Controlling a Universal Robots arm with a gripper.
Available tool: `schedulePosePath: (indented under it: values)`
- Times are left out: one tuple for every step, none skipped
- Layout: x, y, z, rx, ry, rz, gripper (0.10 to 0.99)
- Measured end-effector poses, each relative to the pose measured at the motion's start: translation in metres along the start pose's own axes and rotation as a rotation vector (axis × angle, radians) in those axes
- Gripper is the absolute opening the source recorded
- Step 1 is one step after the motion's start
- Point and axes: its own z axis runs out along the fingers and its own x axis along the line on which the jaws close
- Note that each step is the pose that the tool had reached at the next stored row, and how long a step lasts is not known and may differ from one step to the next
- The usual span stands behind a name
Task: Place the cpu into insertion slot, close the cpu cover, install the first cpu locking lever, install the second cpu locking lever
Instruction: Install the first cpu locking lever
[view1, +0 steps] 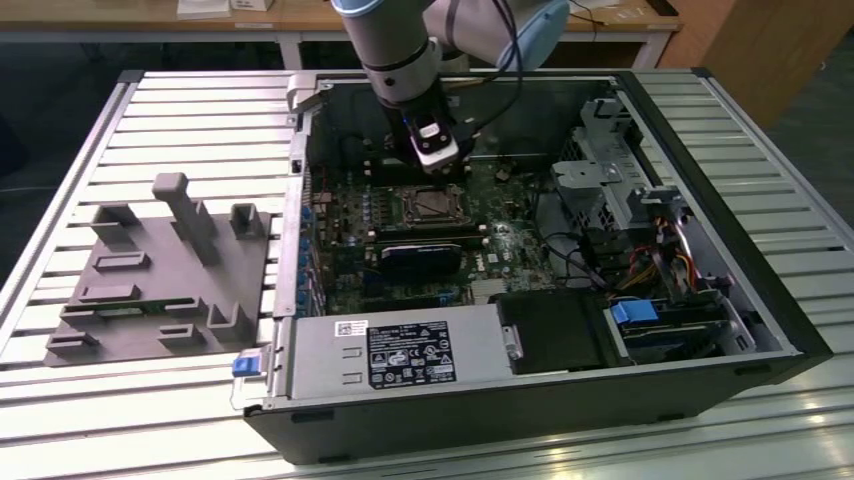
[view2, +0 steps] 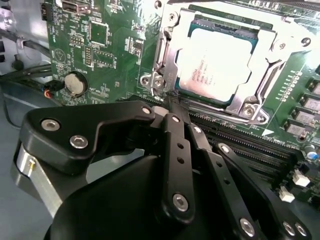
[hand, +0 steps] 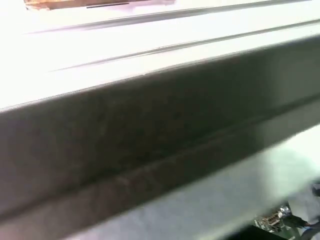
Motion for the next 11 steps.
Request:
schedulePosePath:
  values:
    - [-0.0005,0.0003,-0.0017,0.0,-0.0001,0.0,0.102]
    - [-0.0011,0.0006,-0.0035,0.0,-0.0001,0.0,0.102]
    - [-0.0017,0.001,-0.0056,0.0,-0.0001,0.001,0.102]
    - [-0.0024,0.0014,-0.0081,0.0,-0.0002,0.001,0.102]
    - [-0.0032,0.0019,-0.0106,0.0,-0.0002,0.001,0.102]
    - [-0.0037,0.0023,-0.0127,0.0,-0.0002,0.002,0.102]
    - [-0.0043,0.0026,-0.0146,0.0,-0.0003,0.002,0.102]
    - [-0.0048,0.0028,-0.0161,0.0,-0.0003,0.002,0.102]
    - [-0.005,0.003,-0.0167,0.0,-0.0003,0.002,0.102]
    - [-0.0049,0.003,-0.0166,0.0,-0.0003,0.002,0.102]
    - [-0.0049,0.003,-0.0166,0.0,-0.0003,0.002,0.102]
